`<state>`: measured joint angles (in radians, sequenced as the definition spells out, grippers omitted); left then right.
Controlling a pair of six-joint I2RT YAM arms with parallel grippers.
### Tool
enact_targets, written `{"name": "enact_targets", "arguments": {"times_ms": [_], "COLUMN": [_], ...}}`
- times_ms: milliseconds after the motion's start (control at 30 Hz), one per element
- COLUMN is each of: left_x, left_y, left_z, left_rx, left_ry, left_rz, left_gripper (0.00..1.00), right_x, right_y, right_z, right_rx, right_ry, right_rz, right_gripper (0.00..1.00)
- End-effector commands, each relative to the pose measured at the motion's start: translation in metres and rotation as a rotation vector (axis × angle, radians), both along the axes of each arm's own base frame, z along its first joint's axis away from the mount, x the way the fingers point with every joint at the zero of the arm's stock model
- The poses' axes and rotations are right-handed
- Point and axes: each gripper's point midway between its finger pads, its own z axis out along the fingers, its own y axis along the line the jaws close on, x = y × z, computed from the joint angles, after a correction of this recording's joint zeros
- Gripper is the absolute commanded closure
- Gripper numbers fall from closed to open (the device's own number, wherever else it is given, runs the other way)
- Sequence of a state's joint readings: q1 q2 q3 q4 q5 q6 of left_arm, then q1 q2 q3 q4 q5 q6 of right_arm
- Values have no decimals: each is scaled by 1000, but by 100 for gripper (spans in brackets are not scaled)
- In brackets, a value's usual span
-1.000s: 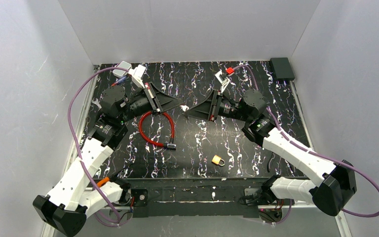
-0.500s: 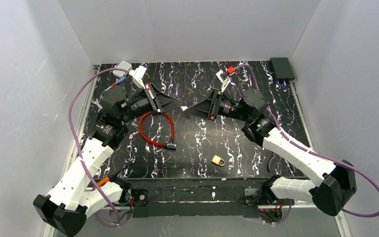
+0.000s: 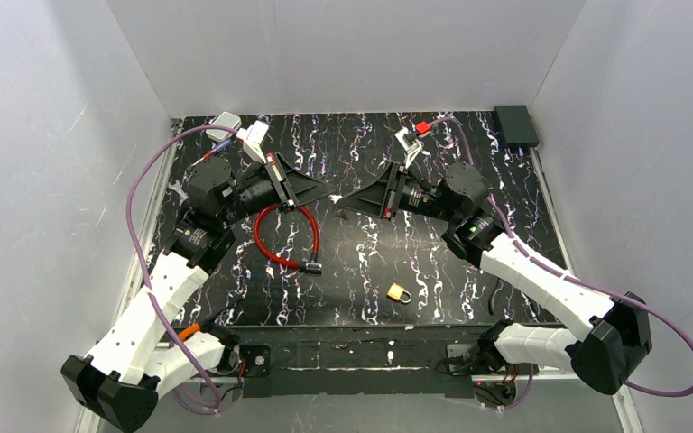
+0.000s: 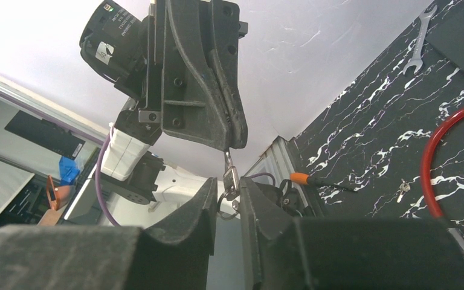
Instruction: Unlock with the key
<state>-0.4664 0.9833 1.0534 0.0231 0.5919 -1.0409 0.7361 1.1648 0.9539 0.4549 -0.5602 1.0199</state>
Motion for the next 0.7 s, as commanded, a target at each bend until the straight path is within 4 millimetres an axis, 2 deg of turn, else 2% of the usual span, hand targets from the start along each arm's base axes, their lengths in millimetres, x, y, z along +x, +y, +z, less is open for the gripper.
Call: {"name": "enact_targets", "arguments": {"times_ms": [0,167,233,433,500,667], "left_x": [0,1,1,2,1,-1], "left_y": [1,1,1,3,4,14], "left_z": [1,-2,-3,-10,-17,-32], "left_rx": [-7,-3,-1,27,56,133], "left_ry": [-23,-18,-15,-7,8,35], "left_rz": [0,1,2,11,15,54], "left_gripper": [100,100,100,99,91,41], "right_x": [-8,-9,-8,-6,-2,3], "right_y": [-3,-3,-3,-2,-3,-8], "right_z": [38,35,33,21,14,-10], "right_rx": [87,81,77,56,33,-43], "right_ry": [-88,-82,-78,-57,-46,-20], "right_rz": [17,19,19,3,-17,-74], "right_gripper": [77,89,97,99,99,99]}}
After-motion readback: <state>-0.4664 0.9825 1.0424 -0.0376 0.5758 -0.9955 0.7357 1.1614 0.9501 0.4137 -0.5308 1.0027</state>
